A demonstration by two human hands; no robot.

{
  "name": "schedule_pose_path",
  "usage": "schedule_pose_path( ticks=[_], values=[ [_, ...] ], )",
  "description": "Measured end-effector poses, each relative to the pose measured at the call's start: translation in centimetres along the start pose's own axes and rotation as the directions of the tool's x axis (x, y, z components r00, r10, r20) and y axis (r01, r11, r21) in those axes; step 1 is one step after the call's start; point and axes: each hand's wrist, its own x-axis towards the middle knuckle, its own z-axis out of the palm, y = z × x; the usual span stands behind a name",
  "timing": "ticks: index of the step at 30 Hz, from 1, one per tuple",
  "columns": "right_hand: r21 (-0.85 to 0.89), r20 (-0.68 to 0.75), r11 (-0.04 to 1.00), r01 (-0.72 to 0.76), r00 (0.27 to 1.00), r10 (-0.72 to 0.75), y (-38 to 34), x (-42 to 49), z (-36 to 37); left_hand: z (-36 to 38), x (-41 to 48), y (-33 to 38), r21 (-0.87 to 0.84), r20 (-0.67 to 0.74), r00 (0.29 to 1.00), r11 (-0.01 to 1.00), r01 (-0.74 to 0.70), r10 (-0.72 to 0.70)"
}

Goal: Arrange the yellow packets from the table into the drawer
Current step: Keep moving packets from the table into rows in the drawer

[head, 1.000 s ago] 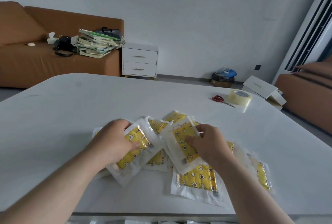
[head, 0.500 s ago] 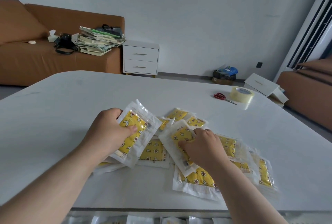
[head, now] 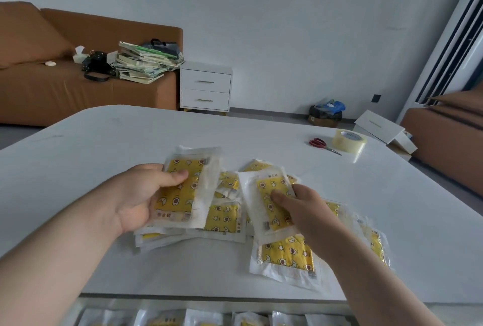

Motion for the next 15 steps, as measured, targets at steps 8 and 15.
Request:
schedule_pose_path(
  ticks=[8,15],
  values=[
    [0.316,0.198,0.927,-0.203,0.969,0.145,-1.9,-4.6,-1.2,-2.3,-5.1,0.4,-0.031,0.131,0.985,0.993,0.116,-0.111],
    [-0.078,0.549,0.996,-0.032,0.833,0.07,0.6,-8.3,0.7,-7.7,-9.9,-2.7,0.398,0.283,0.924,0.908,0.132,-0.258]
  ],
)
